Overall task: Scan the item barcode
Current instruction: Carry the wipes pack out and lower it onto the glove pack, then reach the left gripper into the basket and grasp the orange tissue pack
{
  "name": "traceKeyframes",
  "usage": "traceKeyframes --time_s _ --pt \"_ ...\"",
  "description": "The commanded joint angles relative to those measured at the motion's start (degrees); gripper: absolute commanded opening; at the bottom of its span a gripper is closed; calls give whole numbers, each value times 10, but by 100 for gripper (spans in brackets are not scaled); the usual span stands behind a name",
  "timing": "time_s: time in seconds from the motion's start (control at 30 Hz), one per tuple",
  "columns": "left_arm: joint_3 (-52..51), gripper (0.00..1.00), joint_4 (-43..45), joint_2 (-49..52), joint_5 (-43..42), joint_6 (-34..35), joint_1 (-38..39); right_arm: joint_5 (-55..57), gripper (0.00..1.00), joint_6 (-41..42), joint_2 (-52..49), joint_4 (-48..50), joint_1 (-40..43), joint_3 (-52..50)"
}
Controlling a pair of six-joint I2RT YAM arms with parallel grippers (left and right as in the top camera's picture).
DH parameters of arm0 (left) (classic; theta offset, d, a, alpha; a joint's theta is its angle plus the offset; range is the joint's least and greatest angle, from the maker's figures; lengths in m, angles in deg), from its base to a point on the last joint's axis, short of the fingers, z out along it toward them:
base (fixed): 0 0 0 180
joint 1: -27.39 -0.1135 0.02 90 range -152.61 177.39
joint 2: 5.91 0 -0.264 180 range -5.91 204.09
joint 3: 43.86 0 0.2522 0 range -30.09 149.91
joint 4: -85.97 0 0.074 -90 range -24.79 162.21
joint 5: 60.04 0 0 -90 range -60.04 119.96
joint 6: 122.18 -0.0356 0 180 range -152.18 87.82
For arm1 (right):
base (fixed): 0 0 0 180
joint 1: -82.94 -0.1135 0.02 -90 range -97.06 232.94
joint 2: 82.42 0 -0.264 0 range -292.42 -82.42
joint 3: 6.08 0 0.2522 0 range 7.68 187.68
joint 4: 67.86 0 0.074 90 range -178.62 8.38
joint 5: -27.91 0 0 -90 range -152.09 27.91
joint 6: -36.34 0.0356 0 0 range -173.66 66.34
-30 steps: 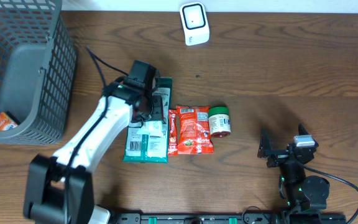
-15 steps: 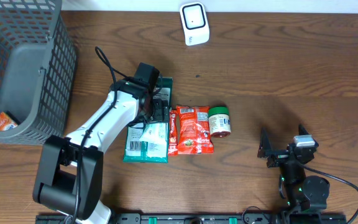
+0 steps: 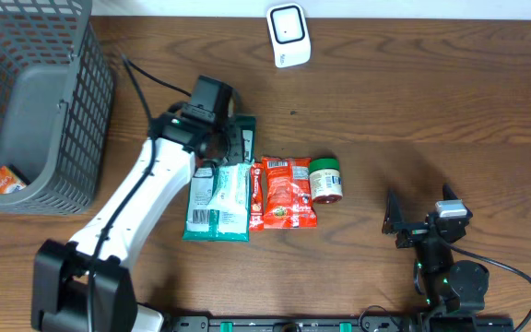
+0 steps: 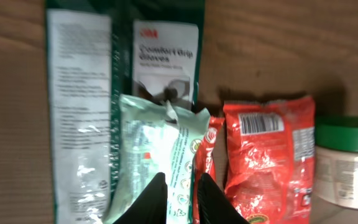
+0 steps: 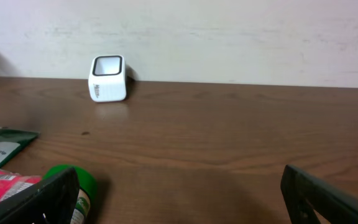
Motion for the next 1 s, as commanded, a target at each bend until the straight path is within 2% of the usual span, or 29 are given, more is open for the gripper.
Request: traceKeyframes --time_s 0.0,0.33,0.57,0.73,0.8,0.83,0.97 --pt "-23 19 9 31 -9 -3 15 1 99 2 2 -2 6 -1" --pt "-24 19 25 124 -10 -3 20 1 99 2 2 -2 6 -1" --pt "-15 21 33 106 -10 -8 16 1 99 2 2 -2 6 -1" --pt "50 39 -16 27 -3 -32 -14 1 99 2 2 -2 6 -1" --pt "82 58 -25 -16 8 -36 -37 1 99 2 2 -2 6 -1" --pt "97 65 -27 -37 20 -36 -50 1 99 2 2 -2 6 -1" --pt "145 78 -26 -116 92 -36 -121 1 99 2 1 -2 6 -1"
